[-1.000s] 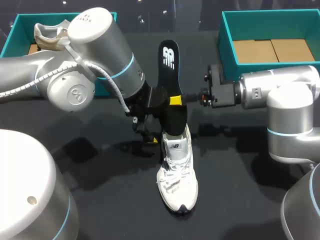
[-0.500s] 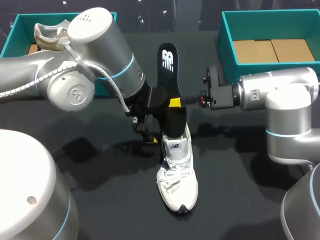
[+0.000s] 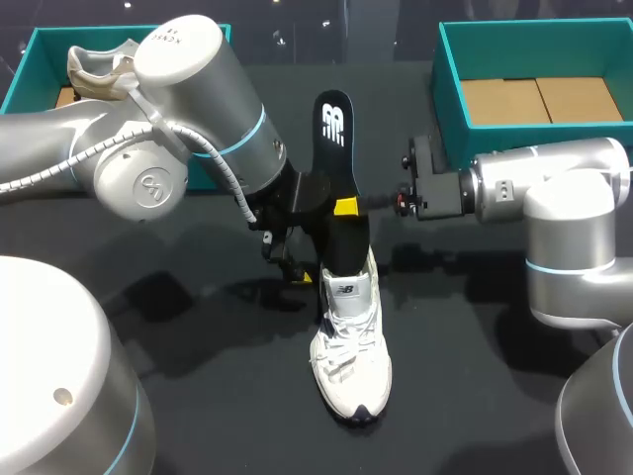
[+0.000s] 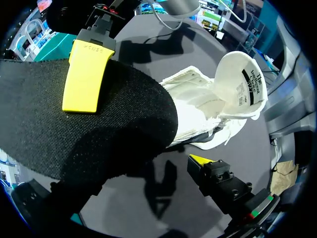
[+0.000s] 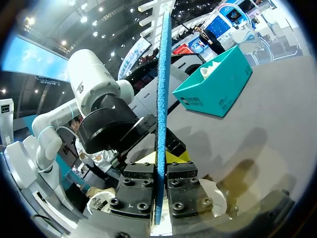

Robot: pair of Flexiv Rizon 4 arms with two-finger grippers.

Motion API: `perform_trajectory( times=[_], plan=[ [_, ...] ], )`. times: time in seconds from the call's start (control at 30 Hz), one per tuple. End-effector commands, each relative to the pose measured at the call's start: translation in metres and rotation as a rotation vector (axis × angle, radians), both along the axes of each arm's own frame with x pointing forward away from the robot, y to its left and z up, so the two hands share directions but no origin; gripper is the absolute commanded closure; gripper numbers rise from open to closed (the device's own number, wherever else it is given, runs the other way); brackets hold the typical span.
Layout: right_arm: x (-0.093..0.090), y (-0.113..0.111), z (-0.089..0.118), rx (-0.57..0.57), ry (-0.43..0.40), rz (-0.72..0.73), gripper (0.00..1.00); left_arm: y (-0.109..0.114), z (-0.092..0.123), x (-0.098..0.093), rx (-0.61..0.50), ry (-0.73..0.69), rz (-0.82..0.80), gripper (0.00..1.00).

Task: Take the shoe out of the shoebox, open the shoe tongue, remove and reinsert the insole, then place the shoe into the shoebox

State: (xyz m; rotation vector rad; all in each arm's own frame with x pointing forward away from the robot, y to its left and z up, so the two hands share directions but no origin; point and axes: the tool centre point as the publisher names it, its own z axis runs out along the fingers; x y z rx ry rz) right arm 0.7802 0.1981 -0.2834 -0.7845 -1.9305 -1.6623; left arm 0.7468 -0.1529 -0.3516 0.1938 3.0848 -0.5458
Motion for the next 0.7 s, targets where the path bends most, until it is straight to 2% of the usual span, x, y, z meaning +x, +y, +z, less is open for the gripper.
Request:
perform_trajectory(
  times=[0.03, 0.7],
  plan=[
    [-0.001, 0.0, -0.001, -0.006, 0.005, -0.001, 1.0, -0.001, -0.001, 0.0, 0.002, -0.001, 0.0, 0.0],
    [-0.012, 0.0, -0.015, 0.002, 0.0, -0.009, 1.0, -0.001, -0.001, 0.0, 0.002, -0.001, 0.0, 0.0]
  ],
)
